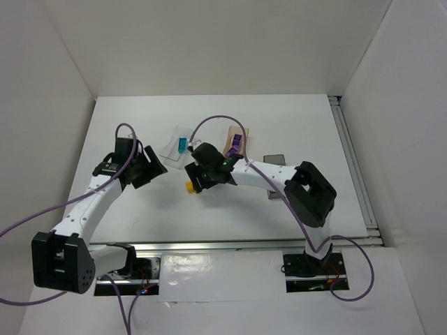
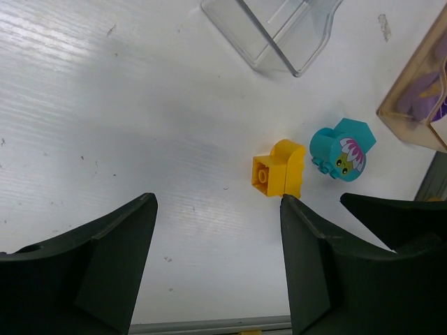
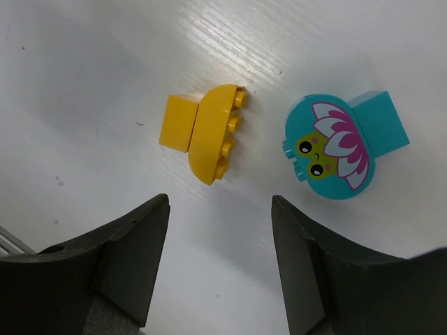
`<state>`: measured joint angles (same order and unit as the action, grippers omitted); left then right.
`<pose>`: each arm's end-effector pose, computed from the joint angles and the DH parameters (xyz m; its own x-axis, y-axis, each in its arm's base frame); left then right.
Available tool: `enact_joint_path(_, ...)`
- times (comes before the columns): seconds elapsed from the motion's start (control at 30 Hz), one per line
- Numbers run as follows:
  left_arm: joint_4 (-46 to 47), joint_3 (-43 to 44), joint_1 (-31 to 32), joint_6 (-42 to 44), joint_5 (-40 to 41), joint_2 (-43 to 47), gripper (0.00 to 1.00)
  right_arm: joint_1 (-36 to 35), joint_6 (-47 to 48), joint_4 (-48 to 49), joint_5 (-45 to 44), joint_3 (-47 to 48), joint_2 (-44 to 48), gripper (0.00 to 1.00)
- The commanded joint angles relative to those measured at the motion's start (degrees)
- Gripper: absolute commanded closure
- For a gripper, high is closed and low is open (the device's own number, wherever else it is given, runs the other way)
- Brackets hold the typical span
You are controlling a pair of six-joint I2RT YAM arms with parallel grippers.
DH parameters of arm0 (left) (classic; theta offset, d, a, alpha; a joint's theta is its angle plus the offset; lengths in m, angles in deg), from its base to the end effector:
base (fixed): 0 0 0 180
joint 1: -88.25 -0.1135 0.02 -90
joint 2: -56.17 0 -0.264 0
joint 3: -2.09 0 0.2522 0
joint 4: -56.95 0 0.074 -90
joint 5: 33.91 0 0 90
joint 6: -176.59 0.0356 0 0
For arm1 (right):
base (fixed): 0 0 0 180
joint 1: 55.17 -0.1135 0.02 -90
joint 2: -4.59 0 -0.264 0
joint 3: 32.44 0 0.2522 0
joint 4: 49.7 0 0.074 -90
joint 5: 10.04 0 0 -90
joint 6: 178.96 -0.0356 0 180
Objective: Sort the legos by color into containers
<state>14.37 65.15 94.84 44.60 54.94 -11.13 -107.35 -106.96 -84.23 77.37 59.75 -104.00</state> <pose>0.2429 -0.0288 0.2585 -0.6243 -0.6012 -0.4988 -0.3892 0.7930 -0.4687 0.2558 0.3270 0.2075 -0.6912 -0.3870 -0.6103 -0.5868 0.7935 0.1614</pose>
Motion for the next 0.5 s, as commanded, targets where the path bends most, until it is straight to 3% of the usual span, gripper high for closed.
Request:
enact_joint_path(0.0, -1.2, 1.2, -1.0, 0.7, -0.9, -0.3, 0.21, 0.5, 2.4, 0.7, 2.7, 1.5, -1.4, 0.32)
enact_joint_path(0.3, -0.6, 0.6, -1.0, 1.2, -1.9, -1.3, 0.21, -0.5, 6.9, -1.6, 3.7, 6.7, -7.9, 0.31)
enact_joint_path(0.47, -0.6, 0.6, -1.0, 1.2, -2.5, -1.9, 0.22, -0.6, 6.4, 0.6, 1.9, 7.3, -9.3, 0.41)
